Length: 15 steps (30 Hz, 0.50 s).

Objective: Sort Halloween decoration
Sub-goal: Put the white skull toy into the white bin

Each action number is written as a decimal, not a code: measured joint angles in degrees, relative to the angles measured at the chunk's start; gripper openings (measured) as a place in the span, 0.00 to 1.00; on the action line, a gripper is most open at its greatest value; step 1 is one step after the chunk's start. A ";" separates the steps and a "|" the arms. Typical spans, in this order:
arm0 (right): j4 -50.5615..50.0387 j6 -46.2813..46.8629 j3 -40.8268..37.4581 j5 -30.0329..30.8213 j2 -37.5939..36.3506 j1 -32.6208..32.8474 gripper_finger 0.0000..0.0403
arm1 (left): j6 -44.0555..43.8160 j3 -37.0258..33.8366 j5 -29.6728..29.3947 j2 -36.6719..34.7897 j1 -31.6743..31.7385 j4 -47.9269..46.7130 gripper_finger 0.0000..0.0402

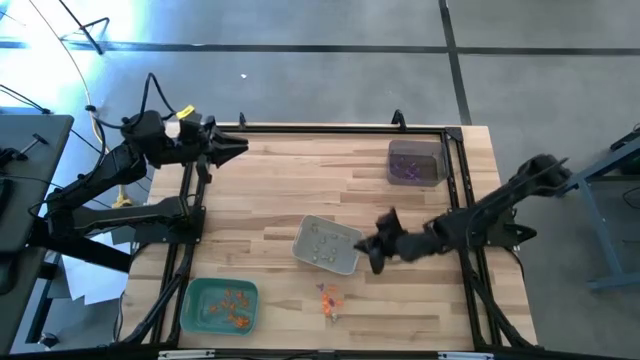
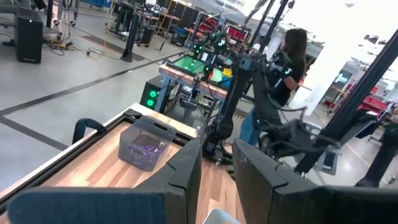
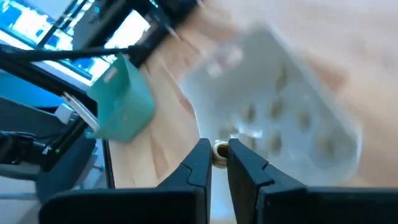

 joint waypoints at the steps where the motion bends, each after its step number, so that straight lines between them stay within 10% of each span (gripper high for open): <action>1: -0.81 -3.74 0.97 -1.05 -1.29 -1.71 0.06 | -0.58 0.00 0.02 0.00 -0.02 0.47 0.19; 15: -53.41 -23.20 39.34 -17.21 0.40 -19.59 0.06 | -6.18 0.00 -0.13 0.00 0.00 3.65 0.19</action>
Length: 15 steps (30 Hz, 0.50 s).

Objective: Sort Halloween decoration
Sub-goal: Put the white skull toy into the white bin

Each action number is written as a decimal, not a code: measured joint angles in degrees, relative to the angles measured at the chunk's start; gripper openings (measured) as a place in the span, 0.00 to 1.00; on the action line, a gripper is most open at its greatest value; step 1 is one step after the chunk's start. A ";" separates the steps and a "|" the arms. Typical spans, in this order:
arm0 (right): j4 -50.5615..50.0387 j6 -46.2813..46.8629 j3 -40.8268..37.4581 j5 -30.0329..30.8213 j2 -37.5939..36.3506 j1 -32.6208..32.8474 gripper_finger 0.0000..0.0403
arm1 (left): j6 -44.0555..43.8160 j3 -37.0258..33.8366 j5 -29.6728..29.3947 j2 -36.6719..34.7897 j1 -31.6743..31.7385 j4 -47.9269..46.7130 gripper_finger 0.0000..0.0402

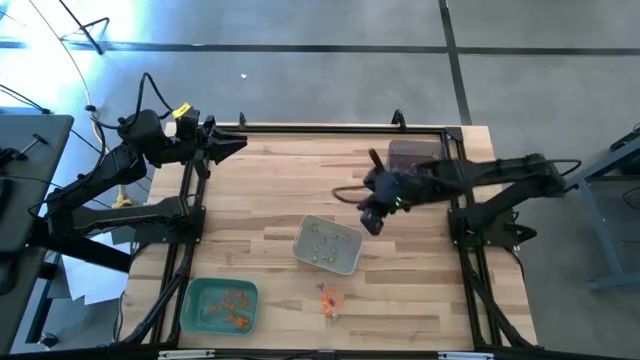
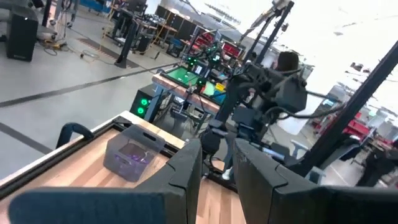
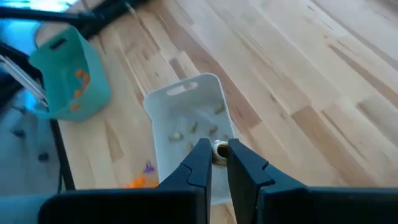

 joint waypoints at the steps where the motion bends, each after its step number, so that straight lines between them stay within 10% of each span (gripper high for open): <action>1: -2.73 -0.51 3.02 -1.64 1.47 -0.96 0.06 | -0.35 0.00 -0.58 0.00 -0.01 -0.02 0.19; 15: -33.49 -14.43 43.11 -5.59 25.67 -6.28 0.06 | -5.51 0.00 -5.60 0.00 0.00 -0.11 0.19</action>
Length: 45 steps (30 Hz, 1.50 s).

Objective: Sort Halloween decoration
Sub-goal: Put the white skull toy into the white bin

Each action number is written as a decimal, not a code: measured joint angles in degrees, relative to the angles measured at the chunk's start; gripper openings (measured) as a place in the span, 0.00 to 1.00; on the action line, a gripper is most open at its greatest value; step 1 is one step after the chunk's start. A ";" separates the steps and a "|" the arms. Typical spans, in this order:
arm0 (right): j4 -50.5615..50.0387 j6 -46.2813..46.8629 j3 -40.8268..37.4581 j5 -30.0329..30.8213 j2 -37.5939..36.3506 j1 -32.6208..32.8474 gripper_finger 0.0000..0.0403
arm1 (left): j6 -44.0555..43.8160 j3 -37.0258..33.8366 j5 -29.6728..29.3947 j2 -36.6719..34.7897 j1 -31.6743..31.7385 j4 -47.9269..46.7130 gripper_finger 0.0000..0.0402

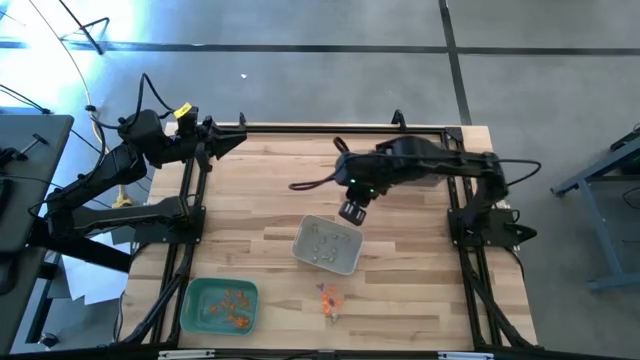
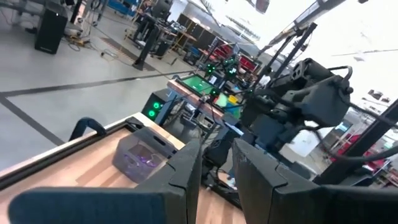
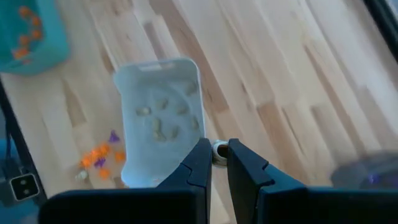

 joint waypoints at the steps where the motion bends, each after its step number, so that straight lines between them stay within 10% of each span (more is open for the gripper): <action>1: -2.35 0.69 1.85 -0.54 1.25 -0.41 0.06 | -0.31 0.00 0.00 0.00 -0.02 -0.02 0.19; 45: 3.65 4.82 5.13 -8.68 32.80 2.89 0.07 | -4.68 0.00 0.00 0.00 -0.01 -12.04 0.19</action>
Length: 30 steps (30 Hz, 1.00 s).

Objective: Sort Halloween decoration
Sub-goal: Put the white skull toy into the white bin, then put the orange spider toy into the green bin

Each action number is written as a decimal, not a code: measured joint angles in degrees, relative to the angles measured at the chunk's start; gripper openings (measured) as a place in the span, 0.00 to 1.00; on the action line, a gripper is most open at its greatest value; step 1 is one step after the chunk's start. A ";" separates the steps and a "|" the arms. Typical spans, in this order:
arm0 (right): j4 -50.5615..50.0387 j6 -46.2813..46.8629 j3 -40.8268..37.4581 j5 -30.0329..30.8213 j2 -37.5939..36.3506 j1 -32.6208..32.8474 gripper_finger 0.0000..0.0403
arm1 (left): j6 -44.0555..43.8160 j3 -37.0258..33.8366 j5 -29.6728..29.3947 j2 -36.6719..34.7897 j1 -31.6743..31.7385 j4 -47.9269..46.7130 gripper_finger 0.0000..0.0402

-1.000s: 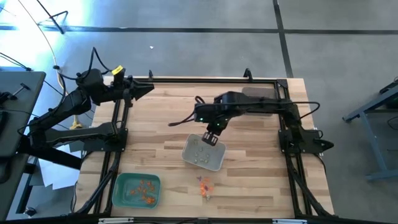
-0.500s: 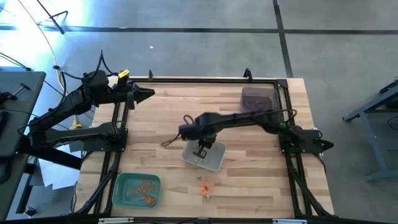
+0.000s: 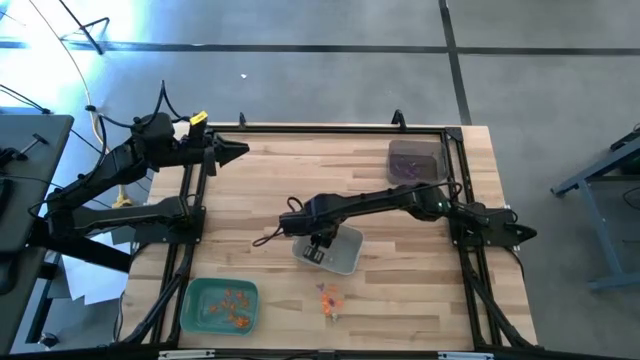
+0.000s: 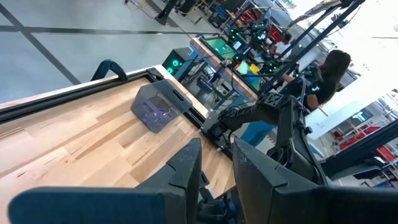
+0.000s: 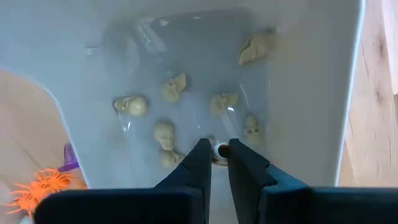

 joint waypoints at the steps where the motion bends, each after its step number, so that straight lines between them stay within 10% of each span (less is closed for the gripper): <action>1: 0.10 -0.15 0.00 0.00 0.00 0.00 0.08 | 0.00 0.00 0.00 0.00 0.01 0.00 0.19; 11: -1.78 2.19 0.21 -0.36 -0.10 0.04 0.32 | 1.03 0.00 0.48 -0.02 0.00 -0.06 0.19; 20: -3.94 6.24 5.60 -1.27 -5.54 1.04 0.30 | 4.37 0.00 0.59 -0.02 -0.01 -0.86 0.19; 30: -1.97 34.01 4.81 -4.20 -12.14 8.68 0.23 | 4.41 0.00 4.99 -0.02 -0.01 -2.27 0.19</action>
